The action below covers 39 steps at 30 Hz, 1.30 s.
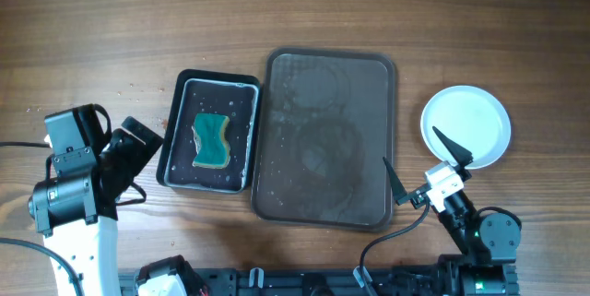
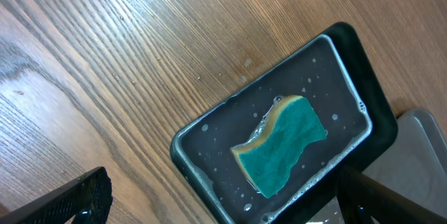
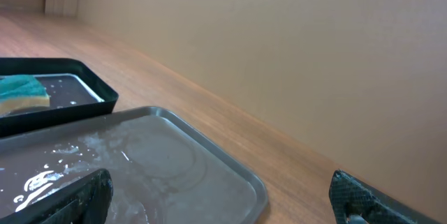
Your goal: Clean dirty plates on tray and stack at the side
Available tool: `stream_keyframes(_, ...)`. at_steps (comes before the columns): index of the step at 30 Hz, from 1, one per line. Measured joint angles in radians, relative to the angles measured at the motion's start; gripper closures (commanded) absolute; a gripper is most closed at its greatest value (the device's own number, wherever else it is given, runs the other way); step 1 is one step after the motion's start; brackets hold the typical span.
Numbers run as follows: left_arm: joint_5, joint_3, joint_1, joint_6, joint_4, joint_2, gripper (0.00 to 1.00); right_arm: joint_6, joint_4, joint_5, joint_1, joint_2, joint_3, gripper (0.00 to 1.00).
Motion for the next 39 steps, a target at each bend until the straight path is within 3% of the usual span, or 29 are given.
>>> stream_keyframes(20, 0.0, 0.0, -0.001, 0.0, 0.0, 0.0, 0.0, -0.015, 0.0, 0.0, 0.0, 0.0, 0.0, 0.0)
stream_keyframes(26, -0.008, -0.001, -0.067, 0.0, 0.009, -0.076, 0.0, -0.015, 0.0, 0.0, 0.0, 0.0, 0.0, 0.0)
stream_keyframes(32, -0.006, -0.071, -0.196, 0.017, 0.276, -0.306, 0.0, -0.016, 0.0, -0.001, 0.0, -0.001, 0.0, 0.0)
stream_keyframes(39, 0.105, -0.321, -0.235, 0.117, 0.617, -0.582, 0.0, -0.016, -0.001, 0.0, 0.0, -0.001, -0.001, 0.0)
